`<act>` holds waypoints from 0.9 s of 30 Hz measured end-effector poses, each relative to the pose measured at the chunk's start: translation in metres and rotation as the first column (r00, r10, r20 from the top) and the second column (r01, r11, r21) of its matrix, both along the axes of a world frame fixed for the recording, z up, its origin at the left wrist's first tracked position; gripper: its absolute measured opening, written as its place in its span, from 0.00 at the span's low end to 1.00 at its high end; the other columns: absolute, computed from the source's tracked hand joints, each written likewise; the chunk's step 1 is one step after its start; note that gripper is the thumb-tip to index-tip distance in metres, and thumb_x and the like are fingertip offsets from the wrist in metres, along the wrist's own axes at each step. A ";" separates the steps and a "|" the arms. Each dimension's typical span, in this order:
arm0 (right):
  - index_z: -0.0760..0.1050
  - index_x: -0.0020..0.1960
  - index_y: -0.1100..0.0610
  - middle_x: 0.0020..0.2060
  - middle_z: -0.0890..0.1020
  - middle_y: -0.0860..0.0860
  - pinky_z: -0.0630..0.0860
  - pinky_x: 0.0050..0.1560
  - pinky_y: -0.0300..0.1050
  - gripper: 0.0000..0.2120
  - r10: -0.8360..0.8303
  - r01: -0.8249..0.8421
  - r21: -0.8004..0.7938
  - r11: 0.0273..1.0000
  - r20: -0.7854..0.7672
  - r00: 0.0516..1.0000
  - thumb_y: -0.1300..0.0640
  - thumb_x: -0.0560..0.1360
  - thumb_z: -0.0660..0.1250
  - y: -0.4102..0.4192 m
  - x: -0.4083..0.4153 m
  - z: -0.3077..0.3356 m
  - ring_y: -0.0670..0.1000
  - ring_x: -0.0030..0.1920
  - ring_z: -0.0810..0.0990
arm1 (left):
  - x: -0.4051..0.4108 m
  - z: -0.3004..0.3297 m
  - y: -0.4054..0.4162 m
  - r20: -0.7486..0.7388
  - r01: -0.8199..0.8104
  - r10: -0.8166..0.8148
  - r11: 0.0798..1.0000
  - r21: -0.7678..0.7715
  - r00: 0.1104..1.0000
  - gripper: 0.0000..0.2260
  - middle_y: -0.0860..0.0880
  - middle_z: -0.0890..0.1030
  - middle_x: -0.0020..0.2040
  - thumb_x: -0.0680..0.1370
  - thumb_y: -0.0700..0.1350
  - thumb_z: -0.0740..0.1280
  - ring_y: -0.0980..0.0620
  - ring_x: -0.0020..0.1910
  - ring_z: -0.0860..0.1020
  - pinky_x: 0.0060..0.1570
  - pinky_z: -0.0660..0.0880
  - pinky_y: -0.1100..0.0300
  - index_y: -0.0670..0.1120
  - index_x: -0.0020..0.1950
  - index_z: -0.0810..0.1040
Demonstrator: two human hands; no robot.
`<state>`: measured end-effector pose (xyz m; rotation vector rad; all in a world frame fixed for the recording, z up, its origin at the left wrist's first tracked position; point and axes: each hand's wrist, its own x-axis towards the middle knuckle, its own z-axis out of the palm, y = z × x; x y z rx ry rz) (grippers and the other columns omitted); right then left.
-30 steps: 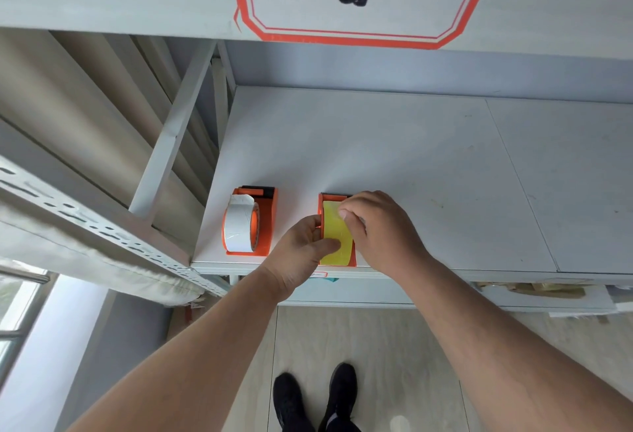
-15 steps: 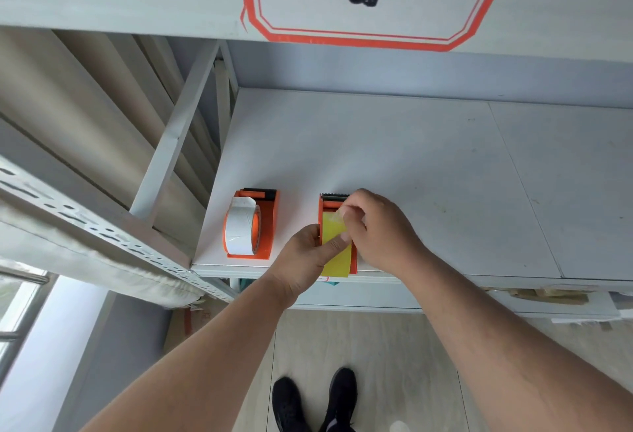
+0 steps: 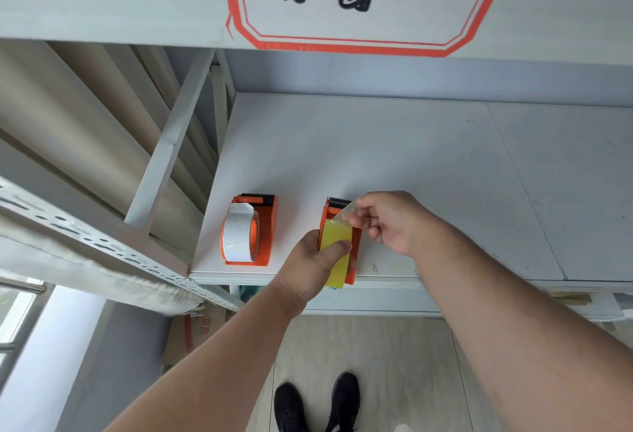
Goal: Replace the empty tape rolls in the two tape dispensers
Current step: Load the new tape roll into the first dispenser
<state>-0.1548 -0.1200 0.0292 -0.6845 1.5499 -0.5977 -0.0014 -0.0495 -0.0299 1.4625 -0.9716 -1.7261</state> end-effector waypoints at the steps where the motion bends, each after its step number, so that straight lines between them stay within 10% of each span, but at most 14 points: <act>1: 0.78 0.40 0.60 0.27 0.84 0.53 0.65 0.23 0.37 0.12 -0.013 0.013 0.001 1.000 0.006 1.000 0.62 0.80 0.61 0.001 0.000 0.001 0.49 0.32 0.81 | 0.000 0.000 0.001 0.008 0.001 -0.001 1.000 -0.006 1.000 0.06 0.46 0.88 0.44 0.83 0.44 0.69 0.51 0.41 0.86 0.43 0.83 0.57 0.44 0.58 0.79; 7: 0.81 0.46 0.60 0.37 0.84 0.56 0.67 0.27 0.40 0.23 0.157 -0.158 0.002 0.988 0.036 0.987 0.39 0.78 0.69 0.003 -0.005 0.010 0.50 0.33 0.81 | 0.000 -0.005 0.002 0.023 0.014 -0.014 1.000 -0.013 1.000 0.19 0.43 0.88 0.52 0.76 0.55 0.71 0.47 0.49 0.87 0.51 0.83 0.53 0.46 0.62 0.78; 13: 0.85 0.51 0.61 0.41 0.83 0.56 0.68 0.32 0.41 0.07 0.231 -0.238 -0.094 0.967 -0.080 0.970 0.60 0.75 0.77 0.013 -0.006 0.003 0.48 0.35 0.77 | 0.000 -0.006 0.002 0.016 0.006 -0.005 1.000 -0.016 1.000 0.19 0.43 0.88 0.53 0.76 0.56 0.71 0.45 0.52 0.87 0.50 0.83 0.54 0.47 0.62 0.78; 22: 0.86 0.51 0.57 0.43 0.87 0.53 0.75 0.39 0.44 0.17 0.093 -0.091 -0.196 0.976 -0.001 0.996 0.46 0.84 0.63 0.027 -0.011 0.003 0.51 0.41 0.82 | -0.002 -0.006 0.003 0.002 -0.049 0.049 0.999 -0.010 0.999 0.15 0.42 0.88 0.52 0.79 0.56 0.71 0.45 0.48 0.87 0.50 0.84 0.51 0.47 0.60 0.79; 27: 0.83 0.61 0.50 0.53 0.84 0.48 0.74 0.48 0.33 0.13 0.337 -0.430 -0.402 0.808 -0.284 0.898 0.59 0.77 0.74 0.047 -0.021 -0.009 0.38 0.48 0.81 | -0.004 -0.008 0.005 0.028 -0.071 0.071 0.997 -0.025 0.997 0.23 0.42 0.88 0.53 0.76 0.65 0.70 0.40 0.54 0.87 0.56 0.84 0.45 0.48 0.60 0.80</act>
